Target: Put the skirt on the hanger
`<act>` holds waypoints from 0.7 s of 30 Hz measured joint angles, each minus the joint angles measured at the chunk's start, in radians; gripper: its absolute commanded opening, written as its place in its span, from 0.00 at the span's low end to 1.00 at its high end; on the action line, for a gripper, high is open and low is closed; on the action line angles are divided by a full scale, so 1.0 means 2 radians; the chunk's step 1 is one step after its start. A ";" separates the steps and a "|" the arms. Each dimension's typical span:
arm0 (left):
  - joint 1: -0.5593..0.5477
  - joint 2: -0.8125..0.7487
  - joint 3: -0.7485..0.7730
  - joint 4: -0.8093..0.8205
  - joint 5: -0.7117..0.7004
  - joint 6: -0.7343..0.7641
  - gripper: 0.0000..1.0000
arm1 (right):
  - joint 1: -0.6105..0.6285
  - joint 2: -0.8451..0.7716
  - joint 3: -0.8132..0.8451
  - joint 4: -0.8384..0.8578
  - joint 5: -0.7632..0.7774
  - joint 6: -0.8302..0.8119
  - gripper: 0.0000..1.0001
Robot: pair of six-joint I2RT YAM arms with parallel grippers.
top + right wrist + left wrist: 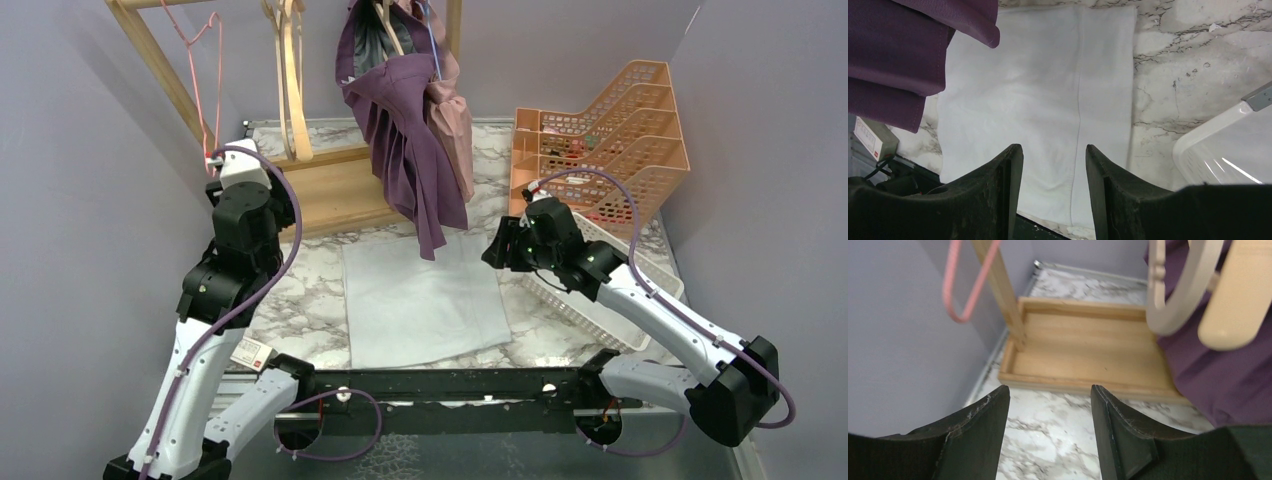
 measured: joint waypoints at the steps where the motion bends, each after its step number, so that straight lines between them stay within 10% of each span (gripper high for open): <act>1: 0.000 0.005 0.013 0.004 -0.019 0.021 0.67 | 0.000 0.000 0.000 0.000 -0.001 0.000 0.53; 11: 0.018 0.142 0.181 0.111 -0.130 0.177 0.75 | 0.000 0.001 0.000 0.000 -0.014 0.006 0.53; 21: 0.170 0.274 0.338 0.083 -0.046 0.153 0.79 | 0.000 0.002 0.000 0.000 -0.030 0.018 0.52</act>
